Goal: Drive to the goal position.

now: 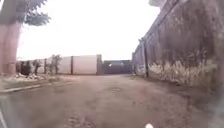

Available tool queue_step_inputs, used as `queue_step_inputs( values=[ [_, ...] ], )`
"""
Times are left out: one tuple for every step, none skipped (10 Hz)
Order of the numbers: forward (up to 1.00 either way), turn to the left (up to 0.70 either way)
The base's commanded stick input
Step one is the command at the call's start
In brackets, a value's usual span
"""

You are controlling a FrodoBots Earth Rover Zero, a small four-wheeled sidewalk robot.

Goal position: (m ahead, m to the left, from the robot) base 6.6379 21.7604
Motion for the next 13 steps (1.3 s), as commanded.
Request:
queue_step_inputs(
  values=[
    [0.7,0.0],
    [0.7,0.0],
    [0.7,0.0],
    [0.7,0.0],
    [0.7,0.0],
    [0.7,0.0],
    [0.7,0.0],
    [0.7,0.0],
    [0.7,0.0],
    [0.7,0.0],
    [0.7,0.0],
    [0.7,0.0],
    [0.7,0.0]
  ],
)
